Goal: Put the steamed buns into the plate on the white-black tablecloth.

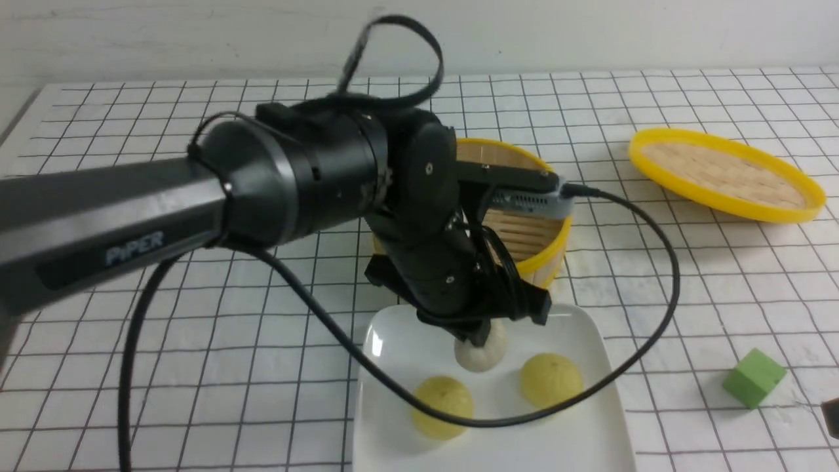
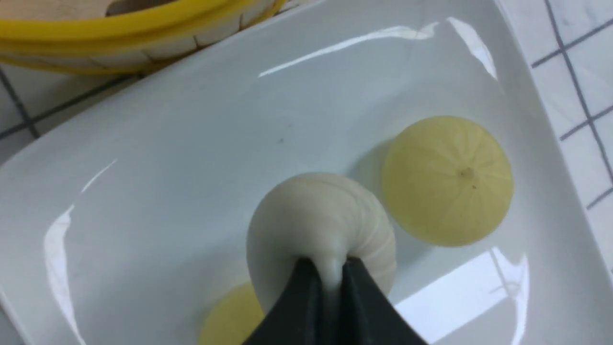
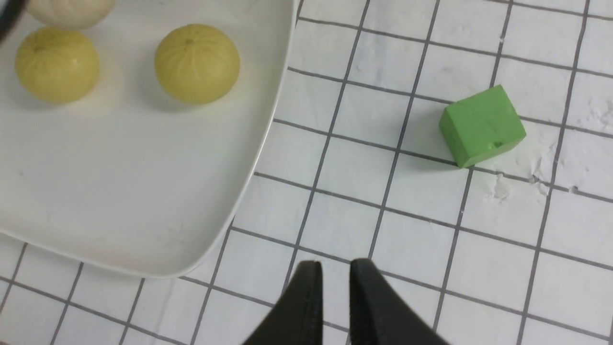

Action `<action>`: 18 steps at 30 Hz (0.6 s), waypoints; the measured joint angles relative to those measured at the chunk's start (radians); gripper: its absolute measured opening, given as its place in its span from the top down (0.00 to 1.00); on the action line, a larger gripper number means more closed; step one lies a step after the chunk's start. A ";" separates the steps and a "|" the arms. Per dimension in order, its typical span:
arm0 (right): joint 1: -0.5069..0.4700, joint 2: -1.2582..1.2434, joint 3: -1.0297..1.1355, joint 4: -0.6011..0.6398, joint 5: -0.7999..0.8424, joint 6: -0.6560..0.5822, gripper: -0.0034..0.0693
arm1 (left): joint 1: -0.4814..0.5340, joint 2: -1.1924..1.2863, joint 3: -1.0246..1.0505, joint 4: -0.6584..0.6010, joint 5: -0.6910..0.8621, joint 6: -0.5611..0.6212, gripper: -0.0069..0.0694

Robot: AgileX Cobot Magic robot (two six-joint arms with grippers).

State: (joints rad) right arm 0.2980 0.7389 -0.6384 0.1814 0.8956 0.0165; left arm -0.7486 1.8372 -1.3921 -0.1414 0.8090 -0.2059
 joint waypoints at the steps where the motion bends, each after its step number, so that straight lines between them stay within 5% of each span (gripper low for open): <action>1: 0.000 0.000 0.000 0.000 0.000 0.000 0.80 | 0.000 0.026 0.002 0.005 -0.014 -0.002 0.83; 5: 0.000 0.000 0.000 -0.002 0.004 0.000 0.80 | 0.000 0.070 0.004 0.007 -0.019 -0.006 0.77; 13: 0.000 -0.147 -0.055 -0.069 0.119 0.019 0.81 | 0.000 0.053 -0.024 0.052 -0.006 -0.024 0.41; 18: 0.000 -0.404 -0.082 -0.192 0.166 0.142 0.91 | 0.000 -0.004 -0.065 0.068 0.021 -0.024 0.35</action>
State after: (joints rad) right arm 0.2980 0.3345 -0.7208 -0.0108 1.0614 0.1588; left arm -0.7486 1.8335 -1.4568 -0.0732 0.8300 -0.2303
